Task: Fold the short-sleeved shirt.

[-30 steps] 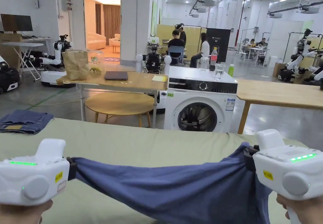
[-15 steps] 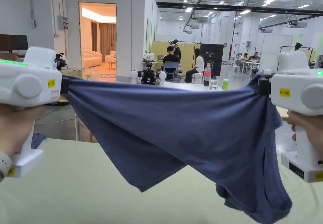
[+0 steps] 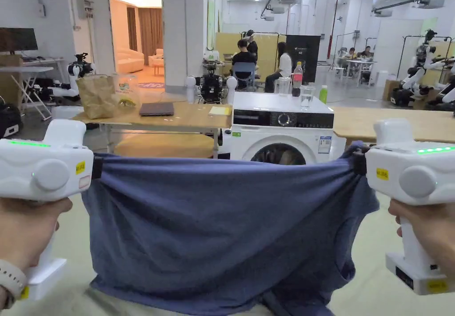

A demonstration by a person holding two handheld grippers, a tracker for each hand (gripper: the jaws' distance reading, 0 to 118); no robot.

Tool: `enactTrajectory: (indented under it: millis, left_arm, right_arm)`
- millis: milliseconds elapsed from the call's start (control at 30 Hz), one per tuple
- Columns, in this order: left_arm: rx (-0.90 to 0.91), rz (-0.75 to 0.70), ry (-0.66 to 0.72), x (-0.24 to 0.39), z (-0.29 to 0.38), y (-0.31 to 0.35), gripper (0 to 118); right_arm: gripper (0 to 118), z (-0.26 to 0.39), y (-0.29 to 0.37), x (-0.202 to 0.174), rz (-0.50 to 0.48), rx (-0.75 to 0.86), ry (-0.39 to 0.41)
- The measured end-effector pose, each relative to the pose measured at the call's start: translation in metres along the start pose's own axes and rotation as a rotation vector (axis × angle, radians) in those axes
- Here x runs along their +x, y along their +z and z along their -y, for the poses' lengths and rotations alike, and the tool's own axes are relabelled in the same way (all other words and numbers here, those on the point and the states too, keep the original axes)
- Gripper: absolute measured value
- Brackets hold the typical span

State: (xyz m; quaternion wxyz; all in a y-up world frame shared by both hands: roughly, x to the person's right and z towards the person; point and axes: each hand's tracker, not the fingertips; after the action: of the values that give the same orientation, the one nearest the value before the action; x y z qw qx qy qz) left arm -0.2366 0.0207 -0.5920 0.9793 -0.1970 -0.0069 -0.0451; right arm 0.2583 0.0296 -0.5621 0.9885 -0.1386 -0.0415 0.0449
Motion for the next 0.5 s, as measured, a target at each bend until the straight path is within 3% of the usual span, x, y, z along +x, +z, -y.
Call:
enactTrajectory:
  millis: [233,300,500]
  left_arm:
    - [-0.078,0.001,-0.014,0.012,0.096,-0.011,0]
    - [-0.062,0.012,-0.002,0.011,0.111,0.008,0]
    - [-0.006,0.047,-0.020,0.005,0.167,0.106,0]
  right_arm:
    - [2,0.103,0.001,-0.002,0.019,-0.061,-0.018]
    - [2,0.120,0.028,0.000,0.007,-0.046,-0.055]
    - [2,0.178,0.135,-0.002,0.001,-0.010,-0.036]
